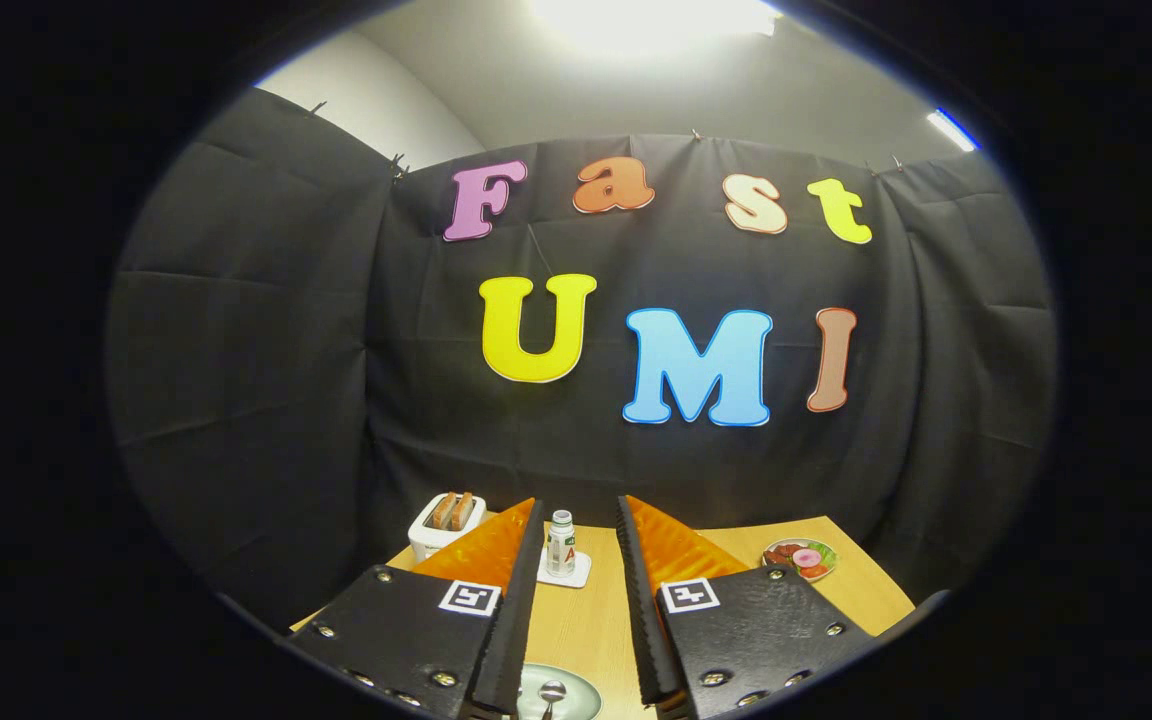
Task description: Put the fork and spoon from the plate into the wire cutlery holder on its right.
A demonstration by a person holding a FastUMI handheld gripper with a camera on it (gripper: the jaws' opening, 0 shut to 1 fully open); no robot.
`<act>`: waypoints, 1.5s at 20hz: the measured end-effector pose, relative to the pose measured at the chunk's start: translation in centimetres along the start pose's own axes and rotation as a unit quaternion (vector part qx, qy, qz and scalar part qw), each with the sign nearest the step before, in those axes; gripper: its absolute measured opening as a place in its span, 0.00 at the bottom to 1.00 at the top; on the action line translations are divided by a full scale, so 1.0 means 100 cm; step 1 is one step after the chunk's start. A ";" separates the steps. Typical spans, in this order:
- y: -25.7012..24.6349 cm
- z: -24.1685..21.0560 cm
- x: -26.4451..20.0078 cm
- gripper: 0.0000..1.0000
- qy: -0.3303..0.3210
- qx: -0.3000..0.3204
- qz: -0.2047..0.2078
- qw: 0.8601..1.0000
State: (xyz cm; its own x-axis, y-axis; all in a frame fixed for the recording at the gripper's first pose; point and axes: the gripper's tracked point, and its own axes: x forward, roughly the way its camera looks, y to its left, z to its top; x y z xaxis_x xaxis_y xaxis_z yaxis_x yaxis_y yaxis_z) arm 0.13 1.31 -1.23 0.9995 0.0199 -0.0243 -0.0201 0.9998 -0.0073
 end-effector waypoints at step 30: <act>0.013 -0.205 0.015 0.45 0.222 0.027 -0.002 0.975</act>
State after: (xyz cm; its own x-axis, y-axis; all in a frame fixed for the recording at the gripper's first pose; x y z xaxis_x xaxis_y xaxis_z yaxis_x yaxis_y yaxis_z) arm 1.10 2.52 -21.80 0.8907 0.0225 -0.4540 -0.0029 0.9990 0.0438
